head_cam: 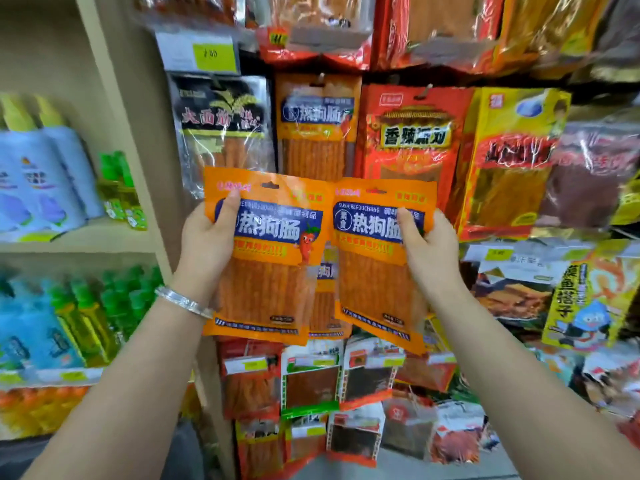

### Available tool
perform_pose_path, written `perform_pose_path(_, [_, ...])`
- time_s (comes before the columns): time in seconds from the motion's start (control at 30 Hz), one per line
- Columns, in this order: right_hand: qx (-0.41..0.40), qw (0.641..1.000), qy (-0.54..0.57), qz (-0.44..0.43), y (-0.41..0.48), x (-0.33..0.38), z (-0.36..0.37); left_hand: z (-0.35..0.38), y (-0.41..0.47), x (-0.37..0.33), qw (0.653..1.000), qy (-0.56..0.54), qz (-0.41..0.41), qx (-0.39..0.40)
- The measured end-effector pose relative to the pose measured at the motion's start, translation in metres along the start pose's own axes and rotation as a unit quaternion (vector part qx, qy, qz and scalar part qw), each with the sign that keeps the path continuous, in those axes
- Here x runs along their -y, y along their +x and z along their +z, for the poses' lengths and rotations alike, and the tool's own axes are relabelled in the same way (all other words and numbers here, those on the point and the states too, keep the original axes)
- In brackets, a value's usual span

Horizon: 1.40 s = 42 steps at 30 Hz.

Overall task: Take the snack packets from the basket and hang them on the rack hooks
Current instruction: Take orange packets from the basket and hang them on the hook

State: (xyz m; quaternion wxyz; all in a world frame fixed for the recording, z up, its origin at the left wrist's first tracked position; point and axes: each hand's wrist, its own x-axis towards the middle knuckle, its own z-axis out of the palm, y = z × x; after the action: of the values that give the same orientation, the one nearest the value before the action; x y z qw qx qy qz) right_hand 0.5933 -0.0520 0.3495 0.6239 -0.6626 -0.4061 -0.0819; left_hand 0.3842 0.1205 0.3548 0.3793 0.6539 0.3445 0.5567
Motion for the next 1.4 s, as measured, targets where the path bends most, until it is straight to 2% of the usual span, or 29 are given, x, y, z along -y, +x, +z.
perform_pose_path(0.13, [-0.008,0.999,0.038,-0.032,0.047,0.022,0.018,0.002,0.029,-0.015,0.999,-0.036,0.023,-0.017])
perform_pose_path(0.3, [-0.008,0.995,0.077,-0.068,0.104,0.045,0.041,0.011,0.060,-0.015,0.987,-0.150,-0.004,0.056])
perform_pose_path(0.4, [0.001,0.993,0.093,-0.072,0.130,0.055,0.055,0.015,0.077,-0.016,0.973,-0.218,-0.022,0.070])
perform_pose_path(0.73, [0.001,0.986,0.166,-0.033,0.168,0.057,0.091,0.027,0.104,-0.018,0.967,-0.233,0.005,0.105])
perform_pose_path(0.9, [0.012,0.988,0.156,0.000,0.177,0.050,0.100,0.037,0.112,-0.020,0.970,-0.229,-0.017,0.085])
perform_pose_path(1.07, [0.070,0.997,0.008,-0.016,0.193,0.059,0.116,0.040,0.117,-0.020,0.971,-0.228,-0.022,0.074])
perform_pose_path(1.17, [0.161,0.985,-0.064,0.023,0.200,0.061,0.125,0.041,0.119,-0.020,0.970,-0.229,-0.035,0.073])
perform_pose_path(1.23, [0.191,0.977,-0.089,0.034,0.199,0.057,0.125,0.043,0.121,-0.019,0.968,-0.234,-0.051,0.075])
perform_pose_path(1.3, [0.152,0.982,-0.106,-0.019,0.195,0.050,0.122,0.044,0.122,-0.019,0.966,-0.238,-0.057,0.080])
perform_pose_path(1.4, [0.043,0.979,-0.137,-0.144,0.176,0.041,0.117,0.045,0.122,-0.019,0.965,-0.242,-0.044,0.087])
